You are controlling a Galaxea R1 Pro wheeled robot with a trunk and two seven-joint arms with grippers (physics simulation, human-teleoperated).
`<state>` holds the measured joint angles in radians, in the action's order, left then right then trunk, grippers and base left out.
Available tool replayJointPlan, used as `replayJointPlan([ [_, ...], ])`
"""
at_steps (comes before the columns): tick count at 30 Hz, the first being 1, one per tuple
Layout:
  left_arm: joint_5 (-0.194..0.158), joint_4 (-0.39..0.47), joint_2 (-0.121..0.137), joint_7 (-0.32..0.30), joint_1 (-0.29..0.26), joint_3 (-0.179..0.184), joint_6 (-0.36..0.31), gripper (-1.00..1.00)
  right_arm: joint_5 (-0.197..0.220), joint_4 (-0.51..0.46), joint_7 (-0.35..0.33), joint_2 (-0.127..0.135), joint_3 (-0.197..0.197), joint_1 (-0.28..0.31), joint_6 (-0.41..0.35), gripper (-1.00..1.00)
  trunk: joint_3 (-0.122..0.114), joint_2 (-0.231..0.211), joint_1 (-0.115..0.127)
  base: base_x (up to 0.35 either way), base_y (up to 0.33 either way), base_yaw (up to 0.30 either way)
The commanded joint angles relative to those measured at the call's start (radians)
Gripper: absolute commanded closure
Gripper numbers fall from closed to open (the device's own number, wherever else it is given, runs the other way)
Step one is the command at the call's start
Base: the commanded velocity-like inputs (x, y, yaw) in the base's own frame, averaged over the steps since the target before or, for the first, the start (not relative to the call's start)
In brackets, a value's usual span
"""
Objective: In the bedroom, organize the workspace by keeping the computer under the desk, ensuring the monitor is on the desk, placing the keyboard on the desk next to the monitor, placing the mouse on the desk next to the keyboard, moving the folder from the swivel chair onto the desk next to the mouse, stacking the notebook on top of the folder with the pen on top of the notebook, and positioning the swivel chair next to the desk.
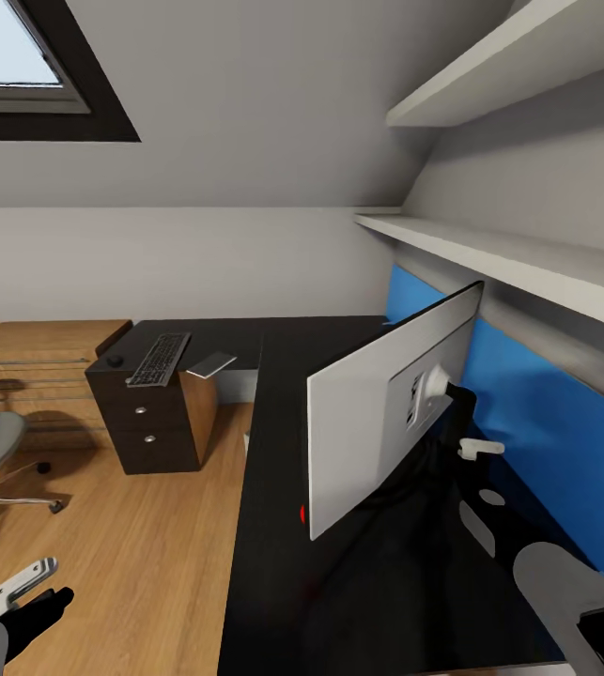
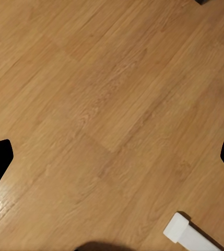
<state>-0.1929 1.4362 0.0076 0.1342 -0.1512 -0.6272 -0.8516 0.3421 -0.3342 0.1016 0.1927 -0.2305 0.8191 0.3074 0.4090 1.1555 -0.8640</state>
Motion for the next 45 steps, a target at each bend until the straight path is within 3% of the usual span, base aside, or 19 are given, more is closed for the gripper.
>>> replayJointPlan([
  [1, -0.011, 0.001, 0.000, 0.009, -0.001, 0.000, -0.004, -1.00, 0.020, 0.026, 0.008, 0.001, -0.004, 0.001, 0.001, 1.00, 0.001, 0.001, 0.000, 0.000, 0.000, 0.000],
  [11, -0.010, 0.003, -0.007, 0.006, -0.001, 0.001, -0.004, -1.00, 0.007, 0.019, 0.001, -0.005, -0.009, 0.001, 0.014, 1.00, 0.001, 0.001, 0.000, 0.000, 0.000, 0.000],
  [20, -0.010, 0.006, -0.021, 0.004, -0.001, 0.000, -0.001, -1.00, 0.000, 0.020, 0.003, -0.019, 0.034, 0.000, 0.019, 1.00, 0.001, 0.001, 0.000, 0.000, 0.000, 0.000],
  [28, -0.011, 0.006, -0.021, 0.004, -0.001, 0.000, -0.001, -1.00, -0.009, 0.018, 0.003, -0.019, 0.040, 0.000, 0.018, 1.00, 0.001, 0.001, 0.000, 0.000, 0.000, 0.000],
  [29, -0.011, 0.006, -0.022, 0.004, -0.001, 0.000, -0.001, -1.00, 0.001, 0.018, 0.003, -0.019, -0.009, 0.000, 0.018, 1.00, 0.001, 0.001, 0.000, 0.000, 0.000, 0.000],
  [45, -0.011, 0.006, -0.023, 0.004, -0.001, 0.003, -0.001, -1.00, 0.000, 0.018, 0.003, -0.019, -0.009, 0.000, 0.018, 1.00, 0.001, 0.001, 0.000, 0.121, 0.000, 0.000],
])
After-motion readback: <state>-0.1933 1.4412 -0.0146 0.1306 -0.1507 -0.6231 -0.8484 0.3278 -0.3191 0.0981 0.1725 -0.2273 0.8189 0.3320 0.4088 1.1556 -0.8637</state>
